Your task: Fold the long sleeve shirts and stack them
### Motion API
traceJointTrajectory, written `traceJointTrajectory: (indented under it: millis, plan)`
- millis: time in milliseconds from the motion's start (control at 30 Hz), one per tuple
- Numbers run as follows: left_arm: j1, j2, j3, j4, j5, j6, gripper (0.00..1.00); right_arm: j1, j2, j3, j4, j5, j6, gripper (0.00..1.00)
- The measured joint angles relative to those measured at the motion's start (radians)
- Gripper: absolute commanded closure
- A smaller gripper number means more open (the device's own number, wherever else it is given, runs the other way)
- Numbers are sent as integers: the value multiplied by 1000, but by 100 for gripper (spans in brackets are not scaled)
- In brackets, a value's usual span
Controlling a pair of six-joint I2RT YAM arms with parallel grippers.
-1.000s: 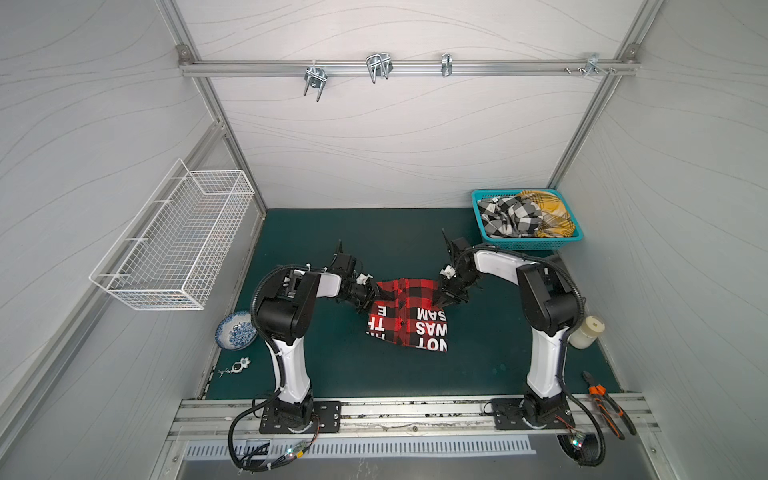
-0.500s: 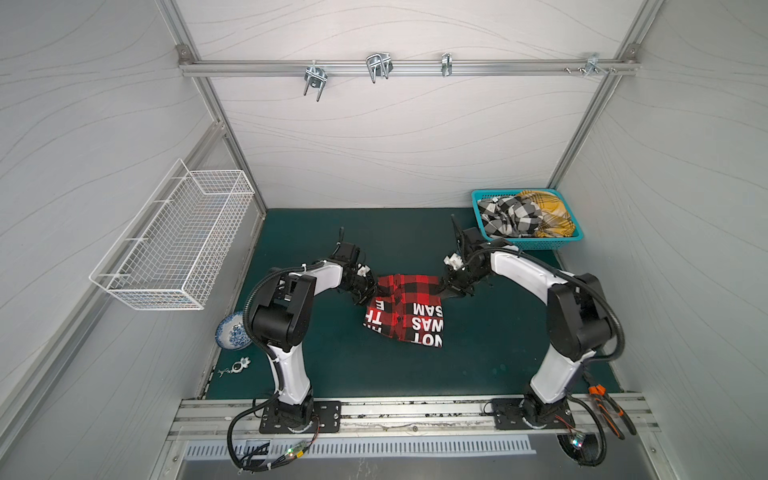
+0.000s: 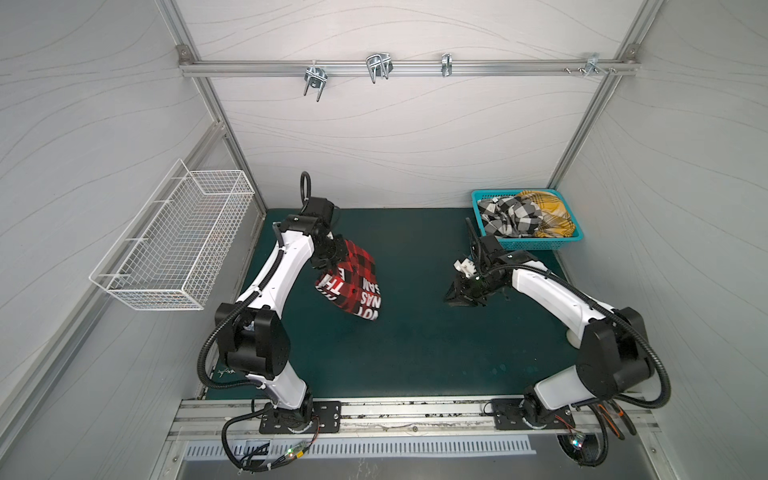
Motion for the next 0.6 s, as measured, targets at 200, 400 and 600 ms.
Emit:
traceJointTrajectory:
  millis: [200, 400, 600]
  plan:
    - [-109, 82, 192, -284, -485, -54, 100, -43, -86, -115, 63, -69, 16, 74]
    - [-279, 300, 179, -435, -653, -211, 65, -98, -175, -184, 82, -151, 11, 73]
    - [-551, 566, 335, -432, -599, -332, 1, -180, -259, -258, 117, -230, 24, 58]
